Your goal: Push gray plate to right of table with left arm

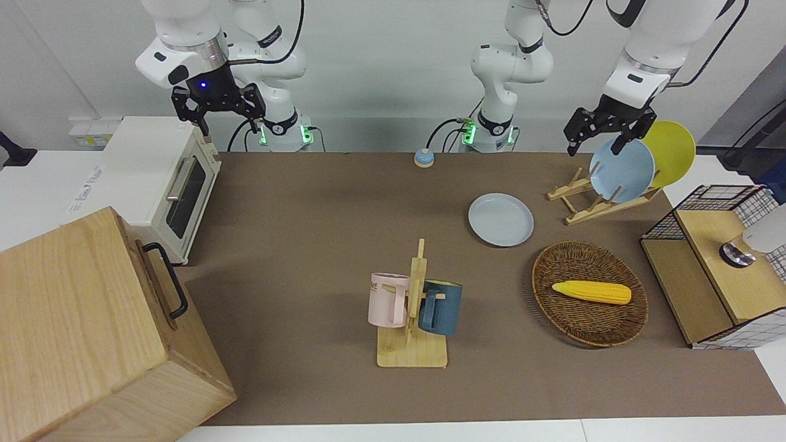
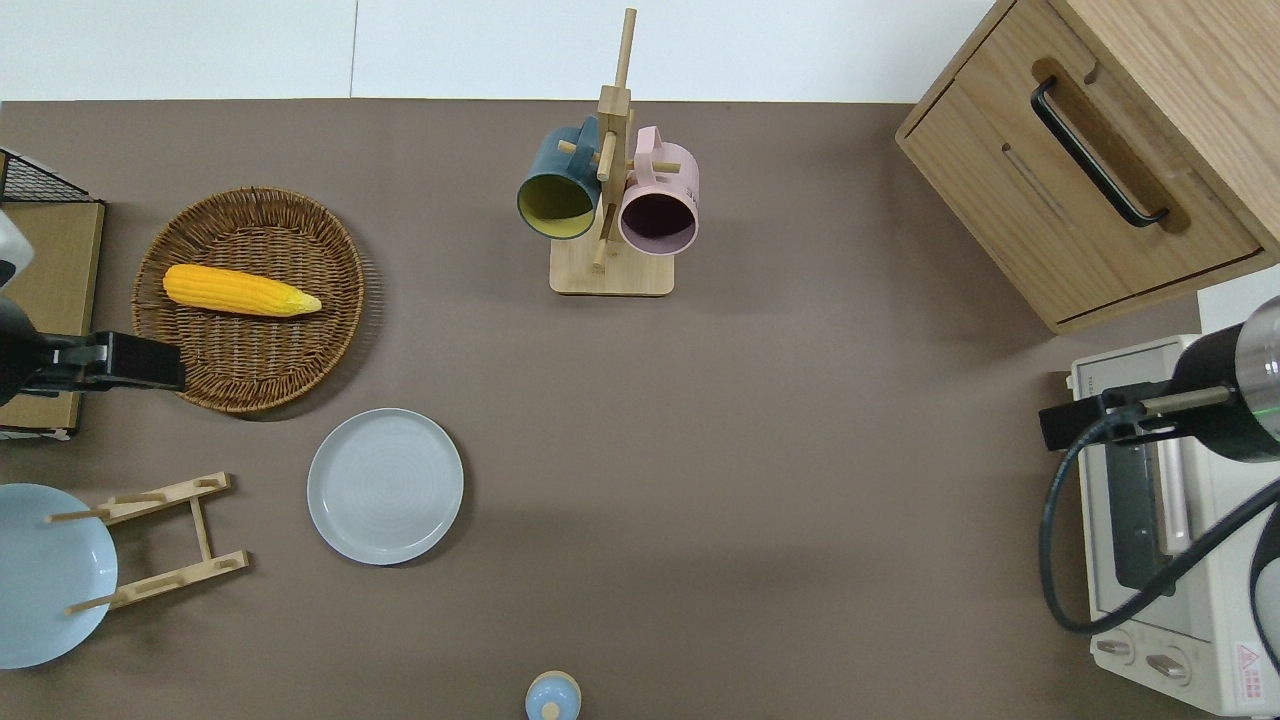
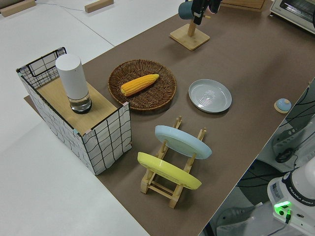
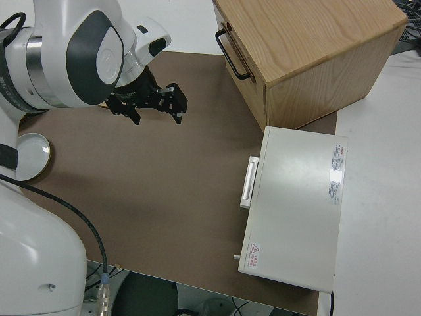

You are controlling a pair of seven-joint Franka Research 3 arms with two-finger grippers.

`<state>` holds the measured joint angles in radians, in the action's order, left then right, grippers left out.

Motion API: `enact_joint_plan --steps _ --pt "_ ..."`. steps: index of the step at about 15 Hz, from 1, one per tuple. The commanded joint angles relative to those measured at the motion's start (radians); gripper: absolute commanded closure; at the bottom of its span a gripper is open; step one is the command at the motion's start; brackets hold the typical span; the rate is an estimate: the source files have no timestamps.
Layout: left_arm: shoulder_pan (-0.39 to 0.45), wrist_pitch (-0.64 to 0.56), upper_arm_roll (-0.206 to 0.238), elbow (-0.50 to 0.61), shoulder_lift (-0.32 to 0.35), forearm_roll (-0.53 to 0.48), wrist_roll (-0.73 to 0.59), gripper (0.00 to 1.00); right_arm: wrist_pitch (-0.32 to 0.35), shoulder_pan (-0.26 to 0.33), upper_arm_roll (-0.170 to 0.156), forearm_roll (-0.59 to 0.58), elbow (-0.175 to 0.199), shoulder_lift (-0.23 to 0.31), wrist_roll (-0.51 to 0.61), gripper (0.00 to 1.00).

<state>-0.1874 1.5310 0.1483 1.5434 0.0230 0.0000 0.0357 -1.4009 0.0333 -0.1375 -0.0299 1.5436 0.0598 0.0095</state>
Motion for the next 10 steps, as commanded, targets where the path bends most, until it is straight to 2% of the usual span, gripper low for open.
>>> enact_joint_plan --steps 1,10 --pt "0.005 -0.025 -0.006 -0.028 -0.012 -0.009 0.003 0.01 0.014 0.024 -0.019 -0.008 0.000 0.009 -0.008 0.005" --pt "0.005 -0.025 -0.013 -0.028 -0.012 -0.006 0.009 0.01 0.014 0.024 -0.019 -0.008 0.000 0.009 -0.008 0.005"
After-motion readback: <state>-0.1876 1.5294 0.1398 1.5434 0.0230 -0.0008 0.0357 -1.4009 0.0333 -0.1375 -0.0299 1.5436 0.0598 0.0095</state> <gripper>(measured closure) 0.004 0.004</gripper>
